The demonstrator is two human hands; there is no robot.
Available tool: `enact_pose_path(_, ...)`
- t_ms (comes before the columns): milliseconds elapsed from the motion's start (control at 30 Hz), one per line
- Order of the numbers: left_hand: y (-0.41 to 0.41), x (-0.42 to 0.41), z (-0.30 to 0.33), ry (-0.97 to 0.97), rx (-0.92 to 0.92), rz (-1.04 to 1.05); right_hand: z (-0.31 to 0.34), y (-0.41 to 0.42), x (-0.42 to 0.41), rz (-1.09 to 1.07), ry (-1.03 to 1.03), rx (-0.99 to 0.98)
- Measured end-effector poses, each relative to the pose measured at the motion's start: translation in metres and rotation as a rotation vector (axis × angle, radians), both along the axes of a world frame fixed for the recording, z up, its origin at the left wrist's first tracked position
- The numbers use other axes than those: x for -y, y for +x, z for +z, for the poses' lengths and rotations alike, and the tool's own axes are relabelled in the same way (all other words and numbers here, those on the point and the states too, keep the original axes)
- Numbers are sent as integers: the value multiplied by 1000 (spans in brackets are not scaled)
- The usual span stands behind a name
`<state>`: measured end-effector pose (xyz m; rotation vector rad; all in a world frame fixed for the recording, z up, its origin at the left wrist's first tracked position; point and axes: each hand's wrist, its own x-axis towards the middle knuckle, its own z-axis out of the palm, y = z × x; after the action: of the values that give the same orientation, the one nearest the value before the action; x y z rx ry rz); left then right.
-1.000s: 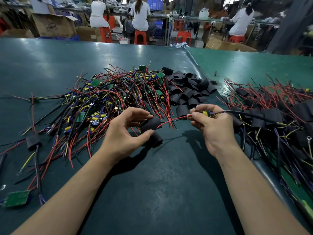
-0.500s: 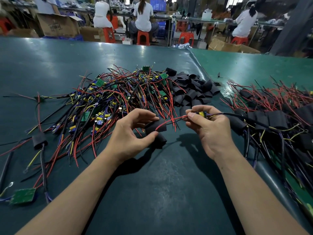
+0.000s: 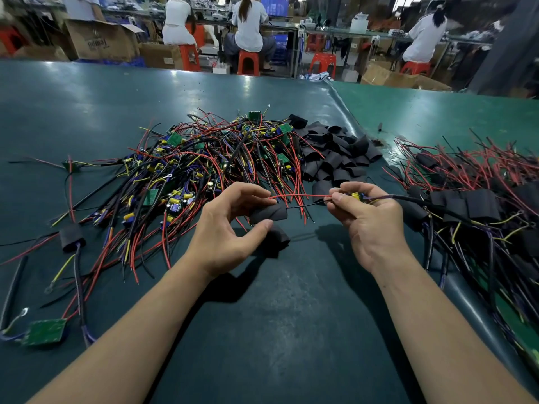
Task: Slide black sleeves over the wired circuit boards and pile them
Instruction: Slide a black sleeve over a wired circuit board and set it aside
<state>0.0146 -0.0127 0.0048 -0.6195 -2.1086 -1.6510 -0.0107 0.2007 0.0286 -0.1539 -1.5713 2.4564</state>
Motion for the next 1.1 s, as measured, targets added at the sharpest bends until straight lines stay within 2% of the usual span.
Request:
enact_pose_path(567,0,-1,2,166,83,-2,-6,-5,-3,-27,15,9)
enact_pose_path(900,0,-2,2,196,108,48,-8,-6,-4,-96,125,-29)
enact_pose_path(1100,1,-2,3,159,91,36,-7,-6,-4,-98,60,-6)
